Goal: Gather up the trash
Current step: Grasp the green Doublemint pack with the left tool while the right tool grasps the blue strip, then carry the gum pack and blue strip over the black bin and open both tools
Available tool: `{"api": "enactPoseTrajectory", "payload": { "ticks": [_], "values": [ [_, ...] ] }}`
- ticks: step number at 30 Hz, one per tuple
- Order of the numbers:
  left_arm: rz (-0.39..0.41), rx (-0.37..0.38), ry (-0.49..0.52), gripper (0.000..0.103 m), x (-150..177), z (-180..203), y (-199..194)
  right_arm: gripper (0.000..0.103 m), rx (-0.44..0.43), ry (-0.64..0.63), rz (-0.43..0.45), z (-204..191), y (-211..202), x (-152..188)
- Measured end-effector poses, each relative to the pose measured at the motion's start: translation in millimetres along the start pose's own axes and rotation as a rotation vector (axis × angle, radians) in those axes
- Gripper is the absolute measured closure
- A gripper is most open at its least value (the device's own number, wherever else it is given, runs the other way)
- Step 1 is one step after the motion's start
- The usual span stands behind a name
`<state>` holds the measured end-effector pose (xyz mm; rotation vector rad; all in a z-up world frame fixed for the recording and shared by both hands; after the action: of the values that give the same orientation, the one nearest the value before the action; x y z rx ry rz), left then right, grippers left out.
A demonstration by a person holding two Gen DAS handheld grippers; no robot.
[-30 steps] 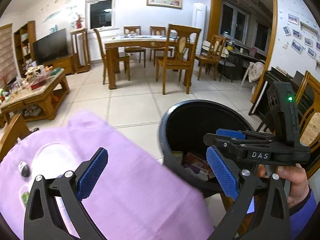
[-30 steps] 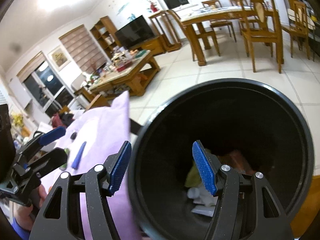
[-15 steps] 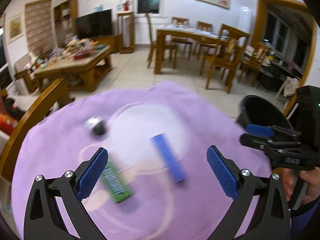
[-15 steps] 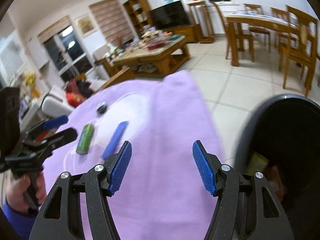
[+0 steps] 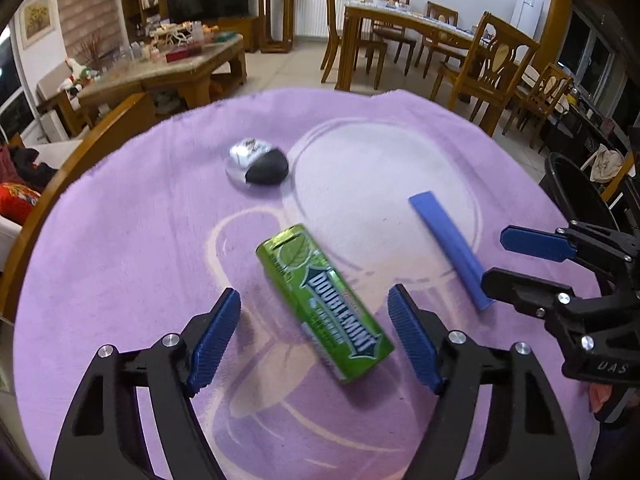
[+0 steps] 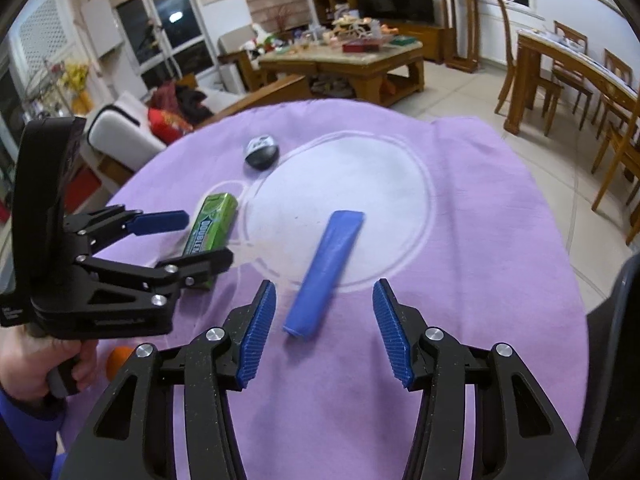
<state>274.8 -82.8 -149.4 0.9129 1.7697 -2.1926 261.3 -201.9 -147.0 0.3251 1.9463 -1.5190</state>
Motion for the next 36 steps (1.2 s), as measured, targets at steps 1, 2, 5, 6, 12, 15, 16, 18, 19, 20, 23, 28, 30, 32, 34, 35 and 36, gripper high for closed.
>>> {"api": "enactPoseTrajectory", "payload": {
  "ticks": [1, 2, 5, 6, 12, 15, 16, 18, 19, 20, 23, 28, 30, 32, 34, 35, 36],
  "values": [
    [0.009, -0.003, 0.005, 0.030, 0, -1, -1, 0.054, 0.003, -0.002, -0.007, 1, 3, 0],
    [0.010, 0.001, 0.006, 0.030, -1, -2, -2, 0.055, 0.007, -0.004, -0.015, 0, 8, 0],
    [0.012, 0.007, 0.006, 0.032, 2, -5, -3, 0.056, 0.035, -0.013, -0.026, 0, 17, 1],
    [0.016, -0.001, 0.008, 0.033, 2, -7, -3, 0.057, 0.042, -0.015, -0.029, 0, 20, 1],
    [0.039, -0.061, 0.023, 0.062, 4, -15, -6, 0.063, 0.099, -0.046, -0.038, 0, 30, -5],
    [0.042, -0.057, 0.004, 0.072, 4, -22, -8, 0.069, 0.142, -0.084, -0.036, 0, 32, -4],
    [0.042, -0.059, 0.006, 0.072, 5, -23, -9, 0.070, 0.143, -0.086, -0.035, 0, 29, -2],
    [0.042, -0.069, 0.015, 0.072, 7, -23, -11, 0.085, 0.137, -0.081, -0.036, 2, 28, -3],
    [0.042, -0.074, 0.019, 0.072, 6, -22, -10, 0.085, 0.135, -0.078, -0.034, 2, 28, -3],
    [0.042, -0.079, 0.023, 0.072, 6, -22, -10, 0.086, 0.128, -0.070, -0.031, 3, 27, -2],
    [0.043, -0.083, 0.020, 0.072, 4, -20, -10, 0.088, 0.076, -0.032, -0.017, 6, 24, 1],
    [0.072, -0.061, 0.030, 0.072, 2, -11, -18, 0.089, 0.007, 0.018, 0.022, 14, 7, 6],
    [0.094, -0.051, 0.042, 0.072, 0, -2, -26, 0.089, -0.018, 0.039, 0.052, 18, -6, 8],
    [0.124, -0.038, 0.061, 0.072, -4, 11, -38, 0.089, -0.041, 0.070, 0.082, 25, -20, 11],
    [0.154, -0.025, 0.086, 0.072, -7, 26, -51, 0.089, -0.070, 0.108, 0.122, 35, -39, 15],
    [0.168, -0.017, 0.098, 0.072, -8, 34, -56, 0.089, -0.073, 0.120, 0.135, 38, -46, 15],
    [0.181, -0.007, 0.109, 0.072, -9, 42, -61, 0.089, -0.075, 0.133, 0.154, 43, -56, 17]
  ]
}}
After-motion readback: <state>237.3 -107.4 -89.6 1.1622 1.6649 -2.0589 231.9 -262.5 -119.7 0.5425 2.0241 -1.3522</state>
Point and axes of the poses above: each gripper's, at about its wrist camera, not at the fingertips, and y roughly the way its jaws point, z to its right, x to its underside, the point moved 6 cm from there along y, roughly the way its jaws point, and after that the axes turned 6 degrees about -y, right-handed, at the moved point
